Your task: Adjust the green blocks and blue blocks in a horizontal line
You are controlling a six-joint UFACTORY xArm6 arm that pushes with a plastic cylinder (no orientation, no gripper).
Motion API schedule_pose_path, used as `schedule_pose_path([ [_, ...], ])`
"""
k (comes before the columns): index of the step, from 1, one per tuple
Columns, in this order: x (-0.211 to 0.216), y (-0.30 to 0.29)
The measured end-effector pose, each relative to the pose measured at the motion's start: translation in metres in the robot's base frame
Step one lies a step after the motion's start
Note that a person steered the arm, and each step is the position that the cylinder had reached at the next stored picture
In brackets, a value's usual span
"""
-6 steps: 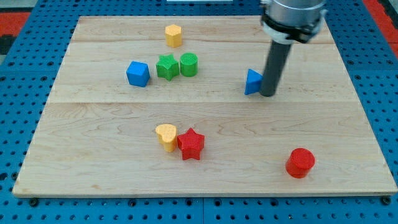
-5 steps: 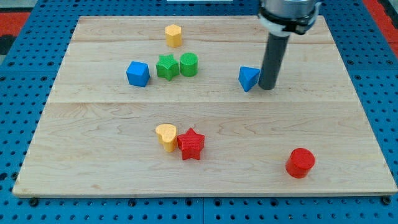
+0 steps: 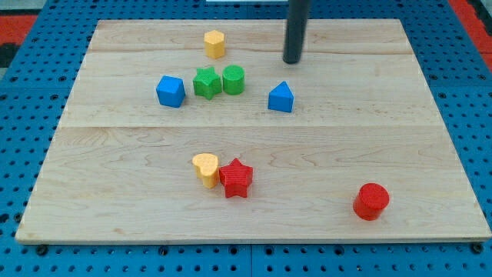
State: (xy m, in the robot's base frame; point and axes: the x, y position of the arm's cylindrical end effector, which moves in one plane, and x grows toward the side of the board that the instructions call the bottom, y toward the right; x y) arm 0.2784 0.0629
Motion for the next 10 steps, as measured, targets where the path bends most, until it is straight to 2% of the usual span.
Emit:
schedule_pose_path([
  [2,0.026,-0.097],
  [3,0.037,-0.11],
  [4,0.069,-0.103],
  [5,0.066,-0.096],
  [7,0.043,-0.125],
  [8,0.061,-0.154],
  [9,0.074,-0.15],
  [10,0.06,-0.152],
])
